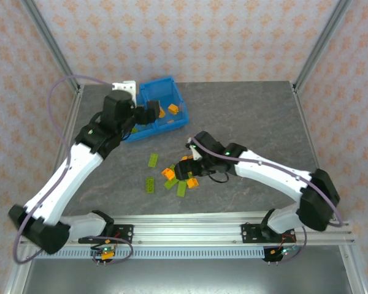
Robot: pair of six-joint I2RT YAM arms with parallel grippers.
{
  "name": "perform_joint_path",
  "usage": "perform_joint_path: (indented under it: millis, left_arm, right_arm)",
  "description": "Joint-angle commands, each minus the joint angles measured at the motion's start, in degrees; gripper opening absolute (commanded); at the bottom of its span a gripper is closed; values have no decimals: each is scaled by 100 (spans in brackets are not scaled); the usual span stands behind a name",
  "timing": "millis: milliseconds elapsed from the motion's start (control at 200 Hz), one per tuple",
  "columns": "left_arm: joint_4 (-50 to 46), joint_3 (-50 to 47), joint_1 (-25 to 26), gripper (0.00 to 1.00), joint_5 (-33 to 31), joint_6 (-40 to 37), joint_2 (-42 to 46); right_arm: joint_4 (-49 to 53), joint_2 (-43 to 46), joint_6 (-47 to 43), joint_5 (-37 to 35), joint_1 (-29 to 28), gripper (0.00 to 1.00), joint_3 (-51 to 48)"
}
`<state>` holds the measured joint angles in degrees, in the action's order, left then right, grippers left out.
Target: Sort the legos into containers by color
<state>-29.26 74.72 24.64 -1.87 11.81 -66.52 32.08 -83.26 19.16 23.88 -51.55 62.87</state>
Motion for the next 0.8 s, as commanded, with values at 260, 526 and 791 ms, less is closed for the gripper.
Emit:
perform_joint_path:
  millis: [260, 526, 791]
  left_arm:
    - [-2231, -2224, -45, 92, 3492, -4948, 2881]
    - [-2079, -2832, -40, 93, 3733, -4917, 3215]
    - [-1550, -2837, -32, 94, 4029, -4963, 3208]
  right_arm:
    - [30, -2273, -1009, -493, -455, 79, 1488]
    - [262, -2885, -1094, -866, -523, 46, 1886]
    - [305, -2548, -1048, -1198, -522, 26, 1898]
